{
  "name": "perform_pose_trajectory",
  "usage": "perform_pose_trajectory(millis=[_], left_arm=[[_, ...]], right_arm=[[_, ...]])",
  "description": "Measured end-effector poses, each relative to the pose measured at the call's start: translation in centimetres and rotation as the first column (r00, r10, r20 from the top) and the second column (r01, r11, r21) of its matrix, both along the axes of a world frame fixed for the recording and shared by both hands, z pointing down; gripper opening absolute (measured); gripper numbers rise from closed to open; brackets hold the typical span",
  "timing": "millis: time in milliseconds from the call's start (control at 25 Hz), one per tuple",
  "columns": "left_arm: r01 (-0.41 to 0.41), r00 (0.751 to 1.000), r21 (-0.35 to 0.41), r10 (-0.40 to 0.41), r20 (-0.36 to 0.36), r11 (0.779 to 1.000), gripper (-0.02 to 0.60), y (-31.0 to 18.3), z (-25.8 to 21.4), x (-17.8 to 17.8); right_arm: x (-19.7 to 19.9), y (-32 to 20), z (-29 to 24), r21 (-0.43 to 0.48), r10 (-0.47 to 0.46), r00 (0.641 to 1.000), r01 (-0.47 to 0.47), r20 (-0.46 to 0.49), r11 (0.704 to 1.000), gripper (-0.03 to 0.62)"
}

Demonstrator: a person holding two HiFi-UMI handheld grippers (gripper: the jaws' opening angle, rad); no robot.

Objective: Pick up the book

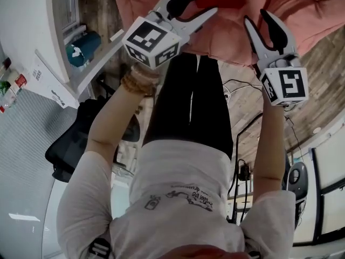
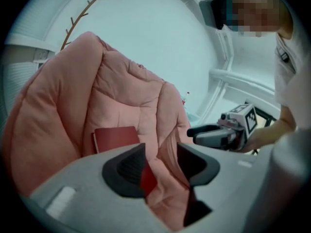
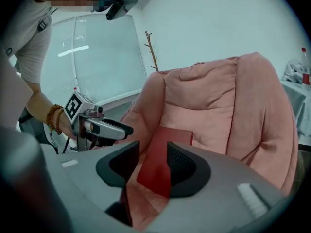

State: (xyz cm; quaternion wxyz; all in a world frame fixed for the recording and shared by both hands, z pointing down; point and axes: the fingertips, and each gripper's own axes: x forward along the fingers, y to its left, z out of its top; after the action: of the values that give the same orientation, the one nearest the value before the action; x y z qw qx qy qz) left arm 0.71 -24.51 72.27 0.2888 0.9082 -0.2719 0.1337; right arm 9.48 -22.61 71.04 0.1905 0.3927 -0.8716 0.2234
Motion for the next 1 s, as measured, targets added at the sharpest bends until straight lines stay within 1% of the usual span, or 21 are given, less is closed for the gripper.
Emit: perform_pose_trajectory(millis=[160,320,520,600,760,880,1000], left_arm=[[0.012,1.0,-0.025,-0.012,0.011,1.0,0.234,-1.2,3.8,-0.4],[0.025,0.999,-0.052,-0.023,0.032,0.998,0.246,-2.0,7.6,-0.6],[0.038,0.998,-0.112,-0.032,0.061,0.993,0.266,-3.0,11.4,-1.3],[0.046,0.997,-0.138,-0.036,0.072,0.989,0.284,-3.5,12.6,-1.8],[0.074,0.995,-0.199,-0.06,0.075,0.977,0.348,-5.0,15.0,-2.4],[0.082,0.995,-0.213,-0.068,0.071,0.974,0.353,-6.2,16.1,-2.5],[0.081,0.995,-0.215,-0.068,0.068,0.973,0.353,-6.4,16.3,-2.6]], right_arm=[[-0.3,-1.0,4.2,-0.027,-0.019,1.0,0.019,-0.006,0.999,0.193],[-0.1,-2.1,8.4,-0.059,-0.042,0.999,0.041,-0.019,0.997,0.198],[0.2,-4.1,12.6,-0.092,-0.036,0.999,0.033,-0.029,0.995,0.221],[0.2,-4.9,13.9,-0.099,-0.033,0.999,0.03,-0.03,0.995,0.221],[0.3,-6.0,16.7,-0.137,-0.037,0.999,0.034,-0.021,0.99,0.234],[0.6,-6.8,18.4,-0.163,-0.032,0.999,0.03,-0.012,0.986,0.256],[0.7,-7.2,19.7,-0.192,-0.027,1.0,0.026,-0.004,0.981,0.279]])
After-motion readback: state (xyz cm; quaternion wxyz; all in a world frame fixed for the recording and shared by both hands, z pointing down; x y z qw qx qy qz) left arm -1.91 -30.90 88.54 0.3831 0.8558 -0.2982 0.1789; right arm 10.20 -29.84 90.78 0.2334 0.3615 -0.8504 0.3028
